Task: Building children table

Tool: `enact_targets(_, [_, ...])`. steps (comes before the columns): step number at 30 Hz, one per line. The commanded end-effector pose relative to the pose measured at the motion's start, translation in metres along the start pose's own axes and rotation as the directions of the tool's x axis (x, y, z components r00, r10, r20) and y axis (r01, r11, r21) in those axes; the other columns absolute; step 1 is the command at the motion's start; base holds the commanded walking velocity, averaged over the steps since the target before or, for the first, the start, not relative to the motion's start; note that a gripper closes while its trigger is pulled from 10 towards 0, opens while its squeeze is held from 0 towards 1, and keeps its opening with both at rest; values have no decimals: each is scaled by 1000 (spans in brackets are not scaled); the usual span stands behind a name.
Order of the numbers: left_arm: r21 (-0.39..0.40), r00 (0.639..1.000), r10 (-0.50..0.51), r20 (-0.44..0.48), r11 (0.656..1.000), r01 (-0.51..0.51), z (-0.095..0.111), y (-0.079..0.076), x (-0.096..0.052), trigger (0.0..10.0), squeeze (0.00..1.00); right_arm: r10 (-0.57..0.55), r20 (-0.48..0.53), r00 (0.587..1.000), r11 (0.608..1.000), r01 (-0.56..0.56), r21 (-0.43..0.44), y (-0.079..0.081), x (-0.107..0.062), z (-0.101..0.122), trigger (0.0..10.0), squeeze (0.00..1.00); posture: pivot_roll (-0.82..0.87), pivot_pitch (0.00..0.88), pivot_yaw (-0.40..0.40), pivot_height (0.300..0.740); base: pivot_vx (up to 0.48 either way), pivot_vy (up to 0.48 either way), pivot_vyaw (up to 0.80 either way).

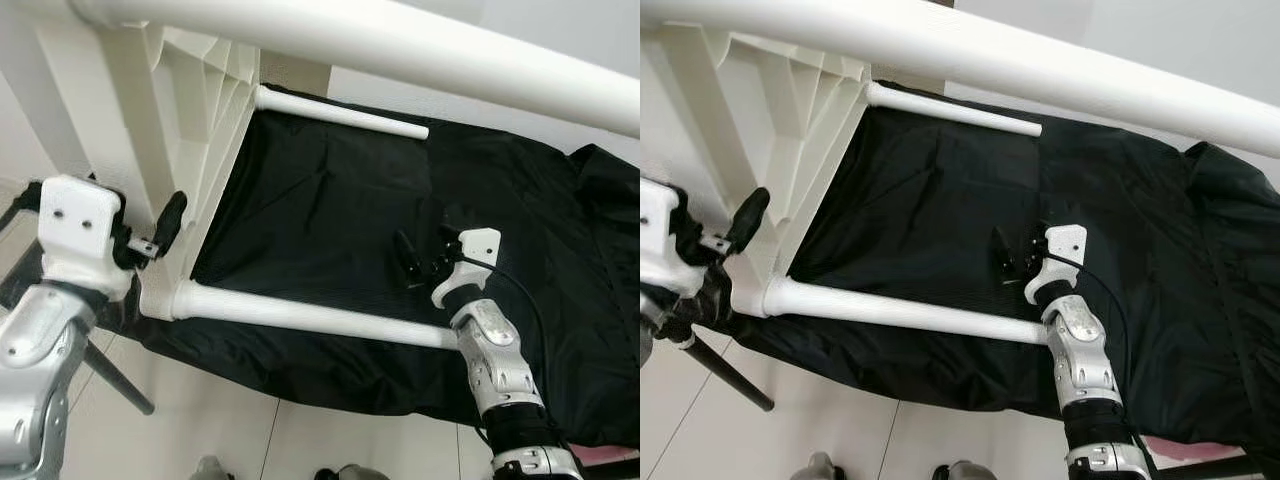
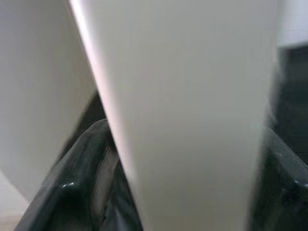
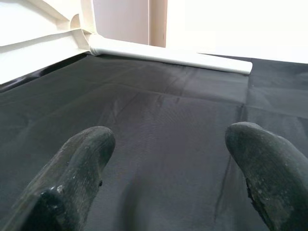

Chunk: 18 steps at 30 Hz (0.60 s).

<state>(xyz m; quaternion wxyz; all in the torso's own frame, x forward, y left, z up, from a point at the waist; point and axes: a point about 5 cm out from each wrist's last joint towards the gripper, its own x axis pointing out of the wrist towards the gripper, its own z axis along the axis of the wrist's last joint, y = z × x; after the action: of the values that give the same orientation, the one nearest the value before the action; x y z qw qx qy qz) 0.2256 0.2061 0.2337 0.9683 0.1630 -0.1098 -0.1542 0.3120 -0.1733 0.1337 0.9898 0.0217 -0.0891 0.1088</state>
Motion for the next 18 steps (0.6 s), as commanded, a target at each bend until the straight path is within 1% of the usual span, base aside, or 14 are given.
enact_targets(1, [13, 993, -116, 14, 993, 115, 4, -5, -4, 10000, 0, -11, -10, 1000, 1000, 11, 2, -2, -1, -3, 10000, 0, 86, 60, -104, 740, 0, 0, 0])
enact_targets(8, [22, 996, -89, 13, 996, 89, 1, -1, 0, 10000, 0, 1, -6, 1000, 1000, -1, 4, 0, 2, -3, 10000, 0, 89, 62, -107, 740, 0, 0, 0])
enact_targets(11, [13, 996, -92, -20, 996, 92, -4, -2, 1, 10000, 0, 1, -4, 1000, 1000, -1, 3, 0, 1, -2, 10000, 0, 83, 65, -102, 740, 0, 0, 0])
enact_targets(13, [-4, 992, -121, -36, 993, 121, -6, 0, -4, 10000, 0, -7, -5, 1000, 1000, 7, 0, -2, -1, -2, 10000, 0, 81, 67, -101, 740, 0, 0, 0])
enact_targets(14, [-21, 991, -128, -41, 992, 128, -5, 4, -8, 10000, 0, -11, -6, 1000, 1000, 11, 0, -3, -3, -3, 10000, 0, 80, 68, -98, 740, 0, 0, 0])
enact_targets(18, [0, 990, -133, -35, 991, 133, -1, 8, -13, 10000, 0, -14, -7, 1000, 1000, 14, 2, -4, -5, -3, 10000, 0, 80, 68, -99, 740, 0, 0, 0])
